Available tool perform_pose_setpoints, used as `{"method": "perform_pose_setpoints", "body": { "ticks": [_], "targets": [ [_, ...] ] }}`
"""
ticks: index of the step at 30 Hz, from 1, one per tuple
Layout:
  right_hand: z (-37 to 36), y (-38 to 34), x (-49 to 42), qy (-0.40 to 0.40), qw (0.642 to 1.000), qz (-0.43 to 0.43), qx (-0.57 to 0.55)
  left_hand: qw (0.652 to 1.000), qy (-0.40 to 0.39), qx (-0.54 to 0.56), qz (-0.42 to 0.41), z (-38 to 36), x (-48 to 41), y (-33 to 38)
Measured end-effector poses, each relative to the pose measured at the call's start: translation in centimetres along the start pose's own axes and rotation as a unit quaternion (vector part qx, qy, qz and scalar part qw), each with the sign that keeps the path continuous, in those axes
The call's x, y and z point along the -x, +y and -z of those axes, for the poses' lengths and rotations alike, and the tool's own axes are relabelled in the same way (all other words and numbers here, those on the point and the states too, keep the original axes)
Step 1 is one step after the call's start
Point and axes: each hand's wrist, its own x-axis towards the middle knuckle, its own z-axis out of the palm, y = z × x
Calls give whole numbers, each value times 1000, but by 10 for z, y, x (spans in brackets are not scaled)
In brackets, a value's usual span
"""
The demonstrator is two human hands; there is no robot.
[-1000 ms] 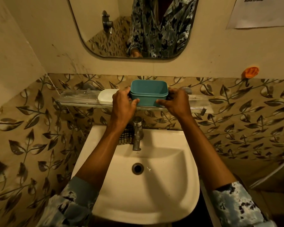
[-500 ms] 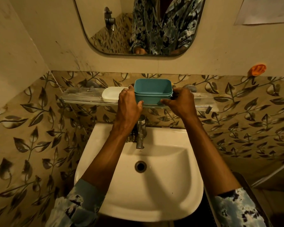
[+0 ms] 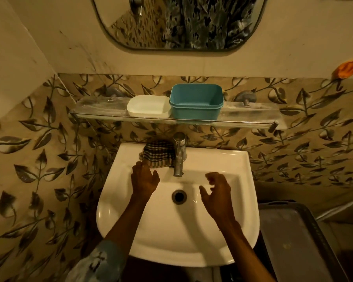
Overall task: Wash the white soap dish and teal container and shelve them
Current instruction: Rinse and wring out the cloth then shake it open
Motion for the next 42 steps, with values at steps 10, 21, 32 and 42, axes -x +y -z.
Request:
{"method": "perform_pose_setpoints", "body": {
  "ticks": [10, 21, 32, 42],
  "targets": [
    [0, 45, 52, -124, 987, -101, 35, 989, -50, 32, 139, -14, -103, 3],
    [9, 36, 37, -140, 981, -135, -25, 961, -109, 237, 91, 17, -84, 8],
    [0, -73, -5, -264, 884, -218, -319, 826, -348, 421, -140, 154, 8, 26],
    [33, -99, 8, -186, 943, 4, -276, 848, -398, 307, -170, 142, 57, 30]
  ]
}}
